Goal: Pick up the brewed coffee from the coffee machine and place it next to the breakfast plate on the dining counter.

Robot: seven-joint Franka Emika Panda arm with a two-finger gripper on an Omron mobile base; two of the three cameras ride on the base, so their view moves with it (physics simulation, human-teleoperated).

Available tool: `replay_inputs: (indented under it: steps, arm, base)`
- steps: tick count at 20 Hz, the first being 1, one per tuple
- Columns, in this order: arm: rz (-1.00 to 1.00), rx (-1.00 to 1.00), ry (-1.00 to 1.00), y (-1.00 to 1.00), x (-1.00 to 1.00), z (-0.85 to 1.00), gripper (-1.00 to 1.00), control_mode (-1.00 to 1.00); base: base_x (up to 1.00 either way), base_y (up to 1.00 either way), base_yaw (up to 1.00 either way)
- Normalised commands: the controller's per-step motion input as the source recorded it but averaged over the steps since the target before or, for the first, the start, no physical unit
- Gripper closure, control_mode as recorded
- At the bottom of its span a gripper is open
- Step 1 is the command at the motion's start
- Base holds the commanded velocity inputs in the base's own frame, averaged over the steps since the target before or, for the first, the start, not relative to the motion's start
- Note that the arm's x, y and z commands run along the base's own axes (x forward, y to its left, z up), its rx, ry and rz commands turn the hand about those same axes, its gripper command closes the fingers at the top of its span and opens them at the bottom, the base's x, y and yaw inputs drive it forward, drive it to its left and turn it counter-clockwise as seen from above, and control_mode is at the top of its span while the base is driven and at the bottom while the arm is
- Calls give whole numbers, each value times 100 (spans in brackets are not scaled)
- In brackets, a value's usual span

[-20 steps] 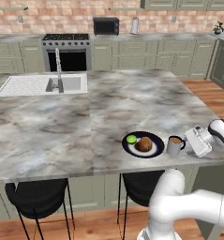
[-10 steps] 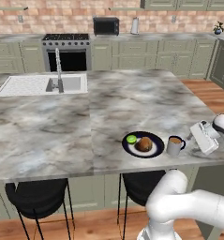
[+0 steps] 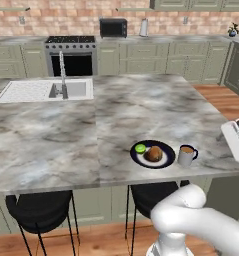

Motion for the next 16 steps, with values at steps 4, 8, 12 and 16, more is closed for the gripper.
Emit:
replay_inputs:
  steps: [4, 8, 12, 16]
  arm:
    - [0, -11, -26, 14, -83, 70, -100, -100]
    - [0, -18, -31, 44, -71, 64, -100, -100]
    - [0, -21, -27, 61, -48, 52, -100, -100]
    - [0, -22, -10, 79, -9, 30, -100, -100]
  base:
    - [0, 0, 0]
    - [0, 0, 0]
    - [0, 0, 0]
    - [0, 0, 0]
